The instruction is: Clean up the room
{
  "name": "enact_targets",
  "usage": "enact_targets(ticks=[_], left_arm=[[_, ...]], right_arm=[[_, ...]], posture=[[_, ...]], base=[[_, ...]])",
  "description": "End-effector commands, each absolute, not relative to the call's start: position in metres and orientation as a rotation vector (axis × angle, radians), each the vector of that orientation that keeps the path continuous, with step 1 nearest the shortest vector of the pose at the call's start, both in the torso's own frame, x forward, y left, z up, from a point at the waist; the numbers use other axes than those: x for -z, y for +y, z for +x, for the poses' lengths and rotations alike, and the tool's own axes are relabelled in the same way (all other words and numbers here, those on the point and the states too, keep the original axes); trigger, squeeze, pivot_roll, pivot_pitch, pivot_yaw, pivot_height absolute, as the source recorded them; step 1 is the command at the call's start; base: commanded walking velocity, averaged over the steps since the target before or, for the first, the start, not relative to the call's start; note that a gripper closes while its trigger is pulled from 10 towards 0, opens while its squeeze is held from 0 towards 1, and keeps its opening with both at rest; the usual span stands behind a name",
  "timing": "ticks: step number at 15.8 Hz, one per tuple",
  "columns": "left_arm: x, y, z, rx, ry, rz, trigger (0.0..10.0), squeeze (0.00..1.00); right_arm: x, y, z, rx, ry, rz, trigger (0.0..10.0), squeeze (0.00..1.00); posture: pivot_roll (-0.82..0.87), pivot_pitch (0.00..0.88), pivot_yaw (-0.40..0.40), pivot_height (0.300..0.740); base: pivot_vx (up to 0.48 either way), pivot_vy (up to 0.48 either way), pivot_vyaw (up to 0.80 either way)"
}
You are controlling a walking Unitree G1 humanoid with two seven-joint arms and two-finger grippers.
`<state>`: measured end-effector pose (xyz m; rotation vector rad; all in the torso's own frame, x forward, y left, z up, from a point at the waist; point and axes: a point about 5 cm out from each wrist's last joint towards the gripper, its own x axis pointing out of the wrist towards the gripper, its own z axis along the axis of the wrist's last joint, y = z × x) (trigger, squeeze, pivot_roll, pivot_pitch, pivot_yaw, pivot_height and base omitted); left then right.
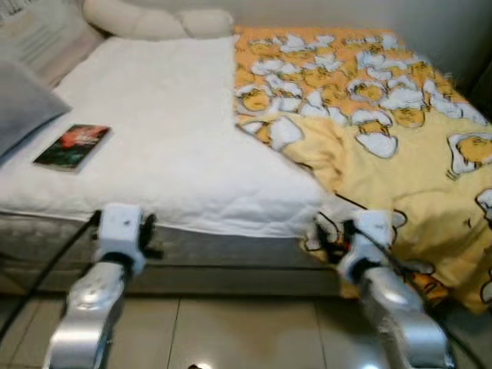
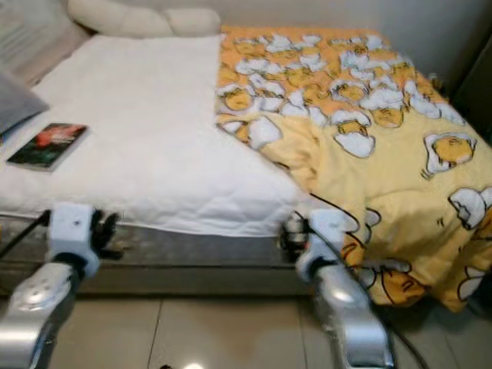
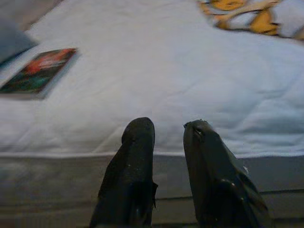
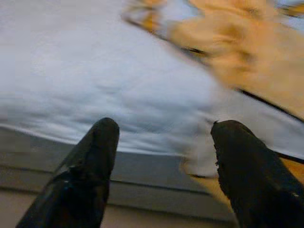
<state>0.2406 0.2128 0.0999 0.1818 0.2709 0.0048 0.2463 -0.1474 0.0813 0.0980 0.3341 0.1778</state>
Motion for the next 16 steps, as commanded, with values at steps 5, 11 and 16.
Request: enact_targets(ticks=[5, 11, 16], left_arm=[[-0.107, 0.212, 0.244, 0.017, 0.243, 0.175, 10.0, 0.00], [-0.111, 0.219, 0.247, 0.006, 0.242, 0.183, 10.0, 0.00], [-0.108, 0.216, 0.247, 0.022, 0.254, 0.188, 10.0, 0.00]], right_arm=[[-0.090, -0.151, 0.253, -0.170, 0.300, 0.113, 10.0, 1.00], [-0.091, -0.141, 0.270, -0.193, 0.293, 0.109, 10.0, 1.00], [-0.088, -0.143, 0.274, -0.180, 0.315, 0.102, 10.0, 1.00]], posture=[[-0.06, 0.000, 0.025, 0.740], [-0.04, 0.000, 0.027, 0.740], [-0.05, 0.000, 0.036, 0.740]], base=[[0.058, 0.000, 0.00], [0.336, 0.000, -0.29], [0.348, 0.000, -0.31]])
